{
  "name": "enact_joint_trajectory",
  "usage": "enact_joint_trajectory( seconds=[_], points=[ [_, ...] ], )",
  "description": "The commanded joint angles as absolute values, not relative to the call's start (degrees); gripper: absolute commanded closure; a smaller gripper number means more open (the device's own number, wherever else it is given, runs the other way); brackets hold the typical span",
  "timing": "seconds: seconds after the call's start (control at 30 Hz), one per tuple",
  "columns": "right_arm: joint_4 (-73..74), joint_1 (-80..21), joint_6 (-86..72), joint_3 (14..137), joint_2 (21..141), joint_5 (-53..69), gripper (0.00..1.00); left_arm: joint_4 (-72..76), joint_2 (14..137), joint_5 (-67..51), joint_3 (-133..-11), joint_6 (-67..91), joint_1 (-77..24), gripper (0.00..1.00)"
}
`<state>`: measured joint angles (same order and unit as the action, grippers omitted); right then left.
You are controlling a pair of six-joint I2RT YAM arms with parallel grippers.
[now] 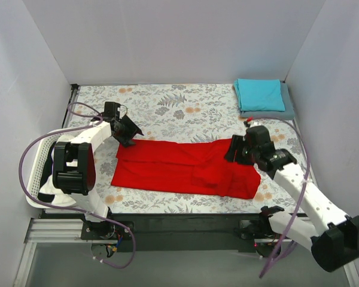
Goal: Fold and stack the t-shirts
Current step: Fold the tshirt
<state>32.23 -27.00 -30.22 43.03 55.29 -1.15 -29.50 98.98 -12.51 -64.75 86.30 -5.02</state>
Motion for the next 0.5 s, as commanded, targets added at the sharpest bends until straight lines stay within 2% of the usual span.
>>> enact_joint_trajectory(
  seconds=[0.0, 0.17, 0.47],
  points=[
    [29.7, -18.1, -22.2, 49.8, 65.4, -7.3, 0.38, -29.1, 99.0, -14.7, -68.2, 86.2, -5.3, 0.46],
    [24.6, -9.4, -19.4, 55.3, 80.7, -4.5, 0.43, -29.8, 103.2, -14.9, -72.0, 86.5, -5.4, 0.46],
    [20.7, -6.9, -20.5, 61.6, 92.8, -2.6, 0.44, -30.1, 110.4, -13.8, -76.2, 89.4, -5.5, 0.47]
  ],
)
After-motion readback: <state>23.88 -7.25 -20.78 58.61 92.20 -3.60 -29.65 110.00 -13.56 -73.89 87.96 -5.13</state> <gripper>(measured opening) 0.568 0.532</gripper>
